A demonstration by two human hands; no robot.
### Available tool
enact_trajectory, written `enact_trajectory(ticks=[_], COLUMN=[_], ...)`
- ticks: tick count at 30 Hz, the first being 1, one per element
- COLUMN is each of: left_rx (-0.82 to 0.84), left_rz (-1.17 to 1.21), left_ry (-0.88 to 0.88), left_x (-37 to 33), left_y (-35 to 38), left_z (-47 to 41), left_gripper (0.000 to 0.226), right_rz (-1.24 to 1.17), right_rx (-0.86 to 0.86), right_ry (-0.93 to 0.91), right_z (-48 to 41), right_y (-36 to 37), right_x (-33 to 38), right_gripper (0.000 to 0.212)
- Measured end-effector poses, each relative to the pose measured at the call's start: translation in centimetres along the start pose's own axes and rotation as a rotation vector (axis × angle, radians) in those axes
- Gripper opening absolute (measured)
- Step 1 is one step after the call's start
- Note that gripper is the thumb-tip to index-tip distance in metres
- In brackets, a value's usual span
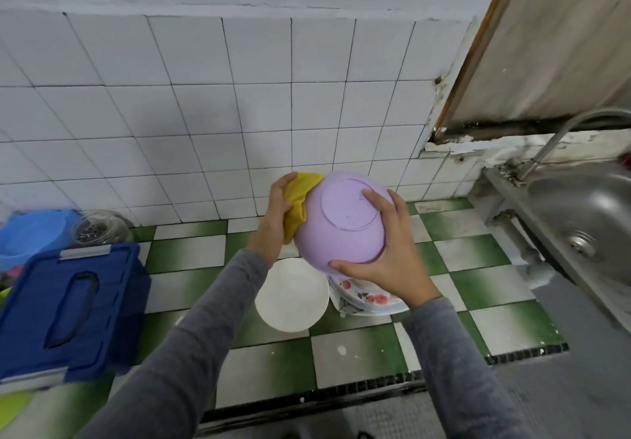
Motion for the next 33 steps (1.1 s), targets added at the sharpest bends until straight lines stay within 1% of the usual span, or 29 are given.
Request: enact_trajectory(ticks=[3,6,10,13,14,15,16,19,22,24,30,33], left_rx=[0.06,0.128,0.186,0.192,0.188,0.179,0.165,0.162,0.241,0.294,0.433,0.501], left_rz=[-0.023,-0.134,-0.207,-0.243,-0.246,-0.24,-0.234,-0.174,-0.055,0.025,0.04,0.05], left_ry=[-0.02,0.04,0.046,0.042,0.046,0.062,0.067,0.049,0.036,0.005,-0.05,-0.08], left_x=[0.0,-0.1,0.6,0.6,0.3,0.0,-0.3,-0.5,-0.4,0.0,1.3,1.9], left_y=[1.6,4.3,8.8,13.6,15.5,17.4,19.4,25.5,32.2,36.6,48.7,54.2], left_z=[0.0,0.2,0.1,0.5,0.7,1.1,1.4,2.3,3.8,4.9,7.3,8.0], left_gripper=[0.042,0.032,0.037,0.043,0.036,0.027,0.023,0.025,0.031,0.028,0.023,0.014], right_rz=[-0.028,-0.05,-0.036,-0.028,-0.03,-0.031,-0.03,-0.005,0.008,0.007,0.039,0.036], right_rx=[-0.058,-0.125,-0.212,-0.274,-0.298,-0.324,-0.35,-0.431,-0.516,-0.579,-0.744,-0.811], right_ry=[0.018,0.041,0.079,0.101,0.116,0.132,0.149,0.198,0.248,0.288,0.371,0.402], right_z=[0.8,1.8,4.0,6.2,7.0,8.0,9.0,12.4,16.3,19.0,25.9,28.2], right_y=[-1.6,-3.6,-7.0,-10.5,-11.9,-13.4,-15.0,-19.9,-25.1,-28.4,-37.2,-40.5], right_x=[-0.8,-2.0,-4.0,-5.6,-6.1,-6.7,-7.4,-9.5,-12.1,-13.9,-18.4,-20.4], right_gripper=[0.108,0.105,0.109,0.109,0.11,0.11,0.11,0.107,0.105,0.104,0.102,0.102])
Point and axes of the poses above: each hand's wrist, its own z-axis away from the middle knuckle, its own y-axis out of the palm, x = y × z, the point moved 1 cm from there along -z, towards the middle knuckle, and after that the axes turned 8 degrees about y, right-handed, at the moved point
